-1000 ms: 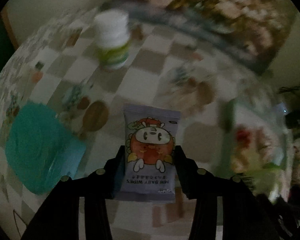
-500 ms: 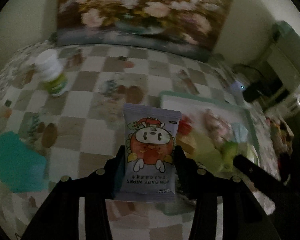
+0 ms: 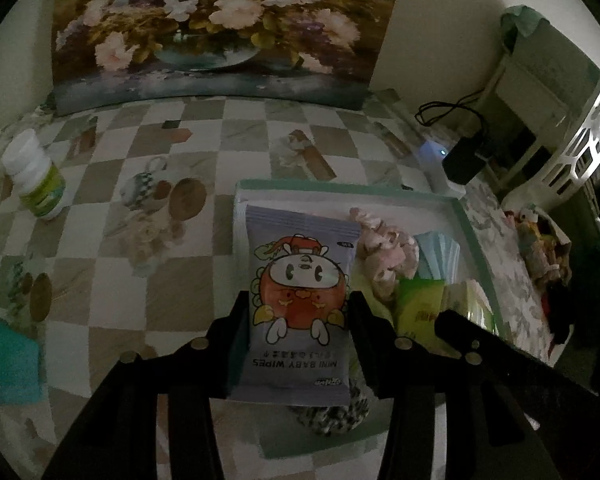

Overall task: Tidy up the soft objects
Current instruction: 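Carry the wipes pouch with the left tool while the right tool carries the tissue pack into the tray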

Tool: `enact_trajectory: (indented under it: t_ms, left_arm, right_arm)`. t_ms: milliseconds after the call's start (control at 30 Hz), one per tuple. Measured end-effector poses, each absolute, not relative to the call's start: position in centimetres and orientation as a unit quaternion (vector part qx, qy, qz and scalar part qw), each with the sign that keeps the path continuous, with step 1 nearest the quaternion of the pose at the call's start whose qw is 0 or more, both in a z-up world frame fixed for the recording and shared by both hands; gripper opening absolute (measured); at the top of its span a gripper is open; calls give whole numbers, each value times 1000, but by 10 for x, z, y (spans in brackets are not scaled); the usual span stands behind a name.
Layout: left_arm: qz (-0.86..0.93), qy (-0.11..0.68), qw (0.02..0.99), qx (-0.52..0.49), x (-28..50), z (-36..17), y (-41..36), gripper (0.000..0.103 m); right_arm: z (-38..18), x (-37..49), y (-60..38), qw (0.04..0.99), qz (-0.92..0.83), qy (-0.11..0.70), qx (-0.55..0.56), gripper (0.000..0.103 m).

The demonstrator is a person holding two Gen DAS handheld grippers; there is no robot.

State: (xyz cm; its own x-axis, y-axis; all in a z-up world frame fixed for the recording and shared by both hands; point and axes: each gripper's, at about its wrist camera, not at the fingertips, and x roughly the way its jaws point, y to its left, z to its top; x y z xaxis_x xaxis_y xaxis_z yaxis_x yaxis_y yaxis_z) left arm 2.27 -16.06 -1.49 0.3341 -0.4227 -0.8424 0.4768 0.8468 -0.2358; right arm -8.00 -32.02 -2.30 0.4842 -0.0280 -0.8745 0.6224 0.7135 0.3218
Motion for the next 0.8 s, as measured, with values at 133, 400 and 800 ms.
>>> enact_trajectory:
  t_ms: [133, 400, 800]
  left_arm:
    - [-281, 508, 814, 33, 26, -23, -172, 49]
    - [-285, 520, 805, 32, 30, -33, -178, 56]
    - [-264, 528, 807, 2, 39, -25, -164, 65]
  right_arm:
    - [-25, -80, -323, 798, -208, 466, 320, 71]
    - [-30, -81, -328, 793, -216, 471, 322, 71]
    - [-33, -78, -324, 793, -210, 476, 318, 72]
